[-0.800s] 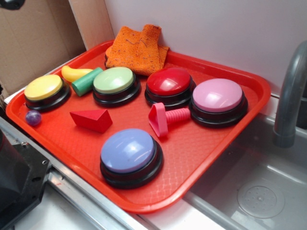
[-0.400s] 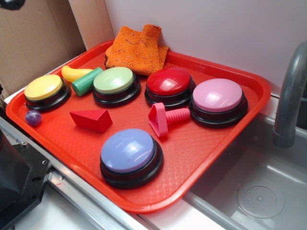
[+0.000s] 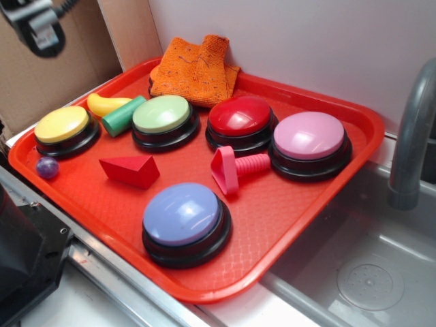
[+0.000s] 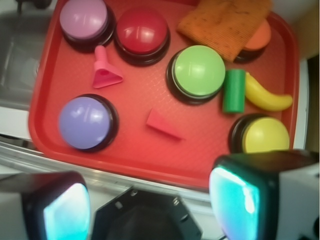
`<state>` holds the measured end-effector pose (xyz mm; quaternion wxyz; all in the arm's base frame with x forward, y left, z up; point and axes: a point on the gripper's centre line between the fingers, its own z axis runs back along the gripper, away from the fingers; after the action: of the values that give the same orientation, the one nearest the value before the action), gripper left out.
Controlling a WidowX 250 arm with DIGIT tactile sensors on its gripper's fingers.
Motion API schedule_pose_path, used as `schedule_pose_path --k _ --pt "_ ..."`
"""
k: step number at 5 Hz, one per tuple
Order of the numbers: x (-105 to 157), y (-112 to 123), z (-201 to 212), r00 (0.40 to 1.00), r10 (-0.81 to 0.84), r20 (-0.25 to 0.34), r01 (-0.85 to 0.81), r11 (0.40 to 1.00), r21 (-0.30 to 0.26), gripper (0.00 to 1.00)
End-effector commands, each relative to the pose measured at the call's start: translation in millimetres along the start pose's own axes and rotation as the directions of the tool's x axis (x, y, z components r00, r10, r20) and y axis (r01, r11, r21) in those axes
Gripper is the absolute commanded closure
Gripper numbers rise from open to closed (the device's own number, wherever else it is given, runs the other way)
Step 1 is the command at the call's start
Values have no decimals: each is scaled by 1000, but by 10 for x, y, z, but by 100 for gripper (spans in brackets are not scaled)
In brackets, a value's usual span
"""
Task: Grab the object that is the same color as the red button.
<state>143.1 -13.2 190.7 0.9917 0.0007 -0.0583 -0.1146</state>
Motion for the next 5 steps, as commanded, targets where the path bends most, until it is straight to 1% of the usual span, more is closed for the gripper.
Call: schedule_pose_path --k 1,2,3,4,5 --pt "223 9 -469 951 -308 11 307 951 37 0" --pt "228 20 -674 920 -390 48 391 920 -18 0" --pt "194 38 -853 877 -479 31 480 877 -6 0" --pt "133 62 -1167 861 -508 14 508 861 -23 0" --pt "122 52 -1370 853 -522 -23 522 853 -12 0"
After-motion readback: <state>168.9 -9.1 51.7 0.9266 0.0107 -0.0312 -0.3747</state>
